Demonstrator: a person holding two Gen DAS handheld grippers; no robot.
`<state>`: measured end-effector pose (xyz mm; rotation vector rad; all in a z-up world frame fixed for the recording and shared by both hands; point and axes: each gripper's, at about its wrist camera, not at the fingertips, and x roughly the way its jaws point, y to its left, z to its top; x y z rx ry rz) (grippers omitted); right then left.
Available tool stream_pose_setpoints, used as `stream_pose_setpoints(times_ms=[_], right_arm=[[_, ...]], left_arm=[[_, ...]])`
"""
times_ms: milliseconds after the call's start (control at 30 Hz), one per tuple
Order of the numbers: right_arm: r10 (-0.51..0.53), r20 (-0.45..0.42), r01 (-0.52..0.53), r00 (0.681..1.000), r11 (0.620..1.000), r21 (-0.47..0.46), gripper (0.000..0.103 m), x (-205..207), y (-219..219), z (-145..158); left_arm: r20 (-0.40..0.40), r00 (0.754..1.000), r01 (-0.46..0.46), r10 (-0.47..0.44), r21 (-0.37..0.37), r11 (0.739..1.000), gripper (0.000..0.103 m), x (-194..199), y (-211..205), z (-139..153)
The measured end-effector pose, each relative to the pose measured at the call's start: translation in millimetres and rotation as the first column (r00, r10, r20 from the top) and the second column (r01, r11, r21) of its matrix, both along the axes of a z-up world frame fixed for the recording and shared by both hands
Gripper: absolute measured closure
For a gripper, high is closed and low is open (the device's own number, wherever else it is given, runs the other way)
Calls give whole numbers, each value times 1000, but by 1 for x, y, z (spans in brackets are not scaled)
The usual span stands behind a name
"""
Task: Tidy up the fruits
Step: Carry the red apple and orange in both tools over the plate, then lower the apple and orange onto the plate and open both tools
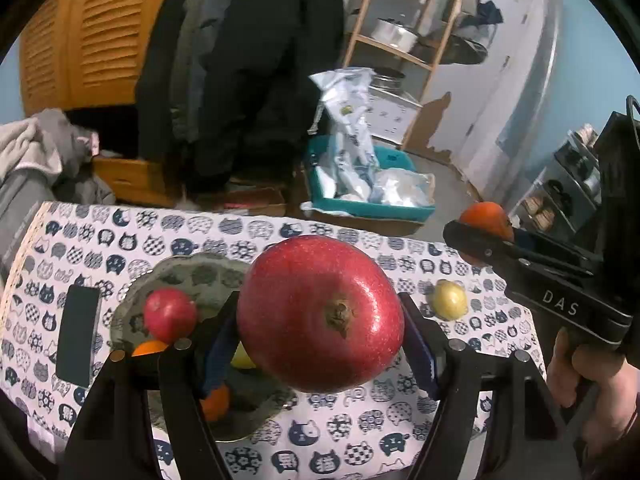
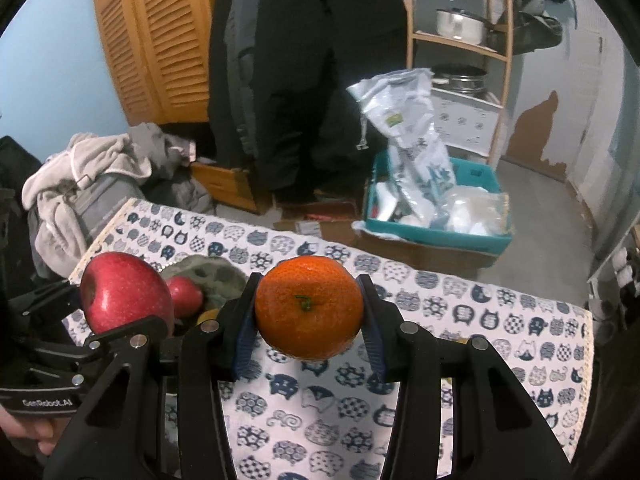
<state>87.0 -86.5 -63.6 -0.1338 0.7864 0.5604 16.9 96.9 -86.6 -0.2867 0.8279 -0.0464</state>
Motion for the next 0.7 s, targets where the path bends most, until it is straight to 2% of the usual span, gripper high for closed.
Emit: stream_pose_setpoints(times_ms=[400, 700], right_arm=[[68, -74, -69, 995, 998, -6, 58, 13, 58, -26], [98, -132, -103, 986, 994, -29, 58, 24, 95, -55]], left_arm=[[-90, 990, -113, 111, -8, 994, 28, -3, 51, -41], [-178, 975, -139, 132, -24, 990, 28, 4, 72, -83]])
